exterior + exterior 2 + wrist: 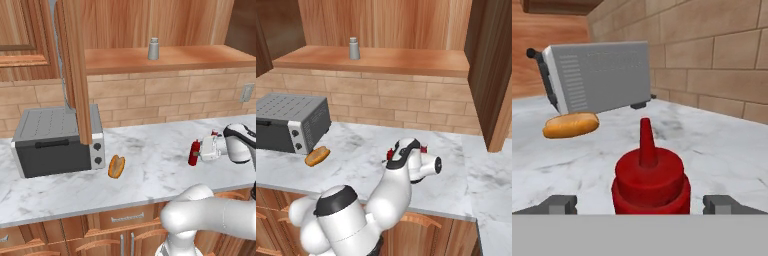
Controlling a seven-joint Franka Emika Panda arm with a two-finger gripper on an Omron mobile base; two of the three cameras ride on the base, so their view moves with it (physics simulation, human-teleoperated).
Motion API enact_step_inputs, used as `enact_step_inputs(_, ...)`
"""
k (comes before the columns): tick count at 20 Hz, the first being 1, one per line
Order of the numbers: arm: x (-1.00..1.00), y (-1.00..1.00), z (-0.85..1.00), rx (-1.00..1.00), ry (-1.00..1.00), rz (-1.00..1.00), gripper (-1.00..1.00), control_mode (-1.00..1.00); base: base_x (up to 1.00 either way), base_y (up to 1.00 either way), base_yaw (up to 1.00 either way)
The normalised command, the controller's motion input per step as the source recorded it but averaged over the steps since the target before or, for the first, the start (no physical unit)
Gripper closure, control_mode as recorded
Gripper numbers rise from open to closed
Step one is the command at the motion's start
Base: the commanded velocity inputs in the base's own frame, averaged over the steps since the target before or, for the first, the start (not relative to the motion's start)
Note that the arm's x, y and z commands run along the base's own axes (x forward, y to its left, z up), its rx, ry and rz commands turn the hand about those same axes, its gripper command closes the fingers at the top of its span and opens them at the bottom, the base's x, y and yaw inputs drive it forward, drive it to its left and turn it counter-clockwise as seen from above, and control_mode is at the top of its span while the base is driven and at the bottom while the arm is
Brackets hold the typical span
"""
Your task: There are various items on the counter. Only move the condiments/shakers into the cabinet.
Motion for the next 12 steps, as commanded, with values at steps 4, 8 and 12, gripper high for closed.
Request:
enact_step_inputs(4,0.04,0.0,0.0,0.0,0.02,0.0,1.0,-1.0,0.0,0.0,0.0)
enact_step_inputs(8,0.0,0.0,0.0,0.0,0.0,0.0,1.0,-1.0,0.0,0.0,0.0)
enact_step_inputs(12,-0.3,0.01,0.65,0.0,-0.17,-0.04,1.0,-1.0,0.0,0.0,0.0)
